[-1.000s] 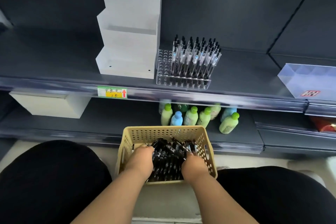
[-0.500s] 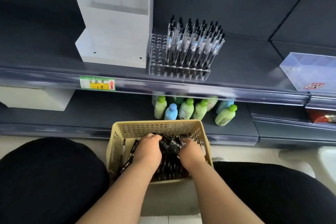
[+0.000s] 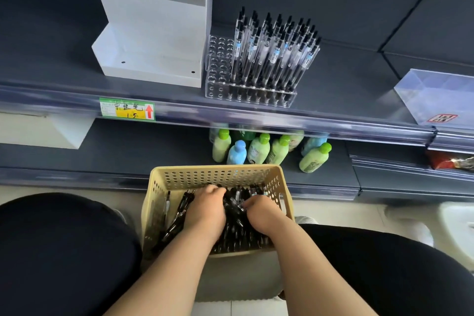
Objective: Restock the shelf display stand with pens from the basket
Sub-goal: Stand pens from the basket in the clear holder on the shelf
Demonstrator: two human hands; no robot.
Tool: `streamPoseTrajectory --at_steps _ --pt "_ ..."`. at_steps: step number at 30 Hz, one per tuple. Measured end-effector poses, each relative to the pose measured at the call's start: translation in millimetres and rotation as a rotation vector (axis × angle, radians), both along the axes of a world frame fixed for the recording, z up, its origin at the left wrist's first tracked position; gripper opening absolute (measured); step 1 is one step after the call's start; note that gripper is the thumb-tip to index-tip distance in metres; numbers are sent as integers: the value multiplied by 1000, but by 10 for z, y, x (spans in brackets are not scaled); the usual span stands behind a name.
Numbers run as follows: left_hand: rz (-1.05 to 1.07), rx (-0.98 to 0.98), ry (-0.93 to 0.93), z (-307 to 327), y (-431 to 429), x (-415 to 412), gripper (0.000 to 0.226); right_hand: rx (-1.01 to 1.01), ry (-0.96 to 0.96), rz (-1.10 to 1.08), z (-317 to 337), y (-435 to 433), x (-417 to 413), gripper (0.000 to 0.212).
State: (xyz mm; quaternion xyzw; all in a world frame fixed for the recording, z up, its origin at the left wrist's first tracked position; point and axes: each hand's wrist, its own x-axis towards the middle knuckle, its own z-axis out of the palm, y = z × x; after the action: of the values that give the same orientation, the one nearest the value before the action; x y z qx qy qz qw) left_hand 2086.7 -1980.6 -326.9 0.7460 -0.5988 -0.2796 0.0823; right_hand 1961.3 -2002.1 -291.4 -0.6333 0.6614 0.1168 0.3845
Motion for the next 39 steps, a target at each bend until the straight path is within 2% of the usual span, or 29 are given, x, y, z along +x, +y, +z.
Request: streamPoseTrajectory --at_steps 2,5,7,9,12,14,16,20,26,29,35,39 --pt "-95 -45 55 -37 18 -66 48 7 -9 -25 -1 -18 0 38" --pt "-169 -33 91 -54 6 -134 41 109 -159 -91 33 -14 40 30" --pt "-147 -4 36 -6 -21 -121 34 203 -272 -168 51 -12 35 26" --pt "-139 -5 -80 44 -42 -81 29 223 -306 -253 32 -8 4 23" --pt "-188 32 -194 55 -39 -35 29 58 -129 -236 -108 -33 -49 18" --pt "-207 51 -199 45 -36 -39 36 -39 44 -144 -168 -23 -70 23" --pt "-205 51 -189 39 -37 -72 45 -52 113 -109 -206 8 -80 29" --pt "-167 105 -214 48 -40 -204 30 -20 157 -155 -253 9 -95 32" --pt "-204 221 -384 32 -101 -397 43 9 197 -91 -245 -19 -137 31" --pt "-219 236 -407 33 -146 -421 45 84 302 -14 -292 -95 -114 38" --pt "-184 364 -357 25 -216 -382 46 146 349 3 -331 -134 -79 42" --pt "-74 447 -185 87 -245 -288 48 141 272 -74 -330 -128 -64 38"
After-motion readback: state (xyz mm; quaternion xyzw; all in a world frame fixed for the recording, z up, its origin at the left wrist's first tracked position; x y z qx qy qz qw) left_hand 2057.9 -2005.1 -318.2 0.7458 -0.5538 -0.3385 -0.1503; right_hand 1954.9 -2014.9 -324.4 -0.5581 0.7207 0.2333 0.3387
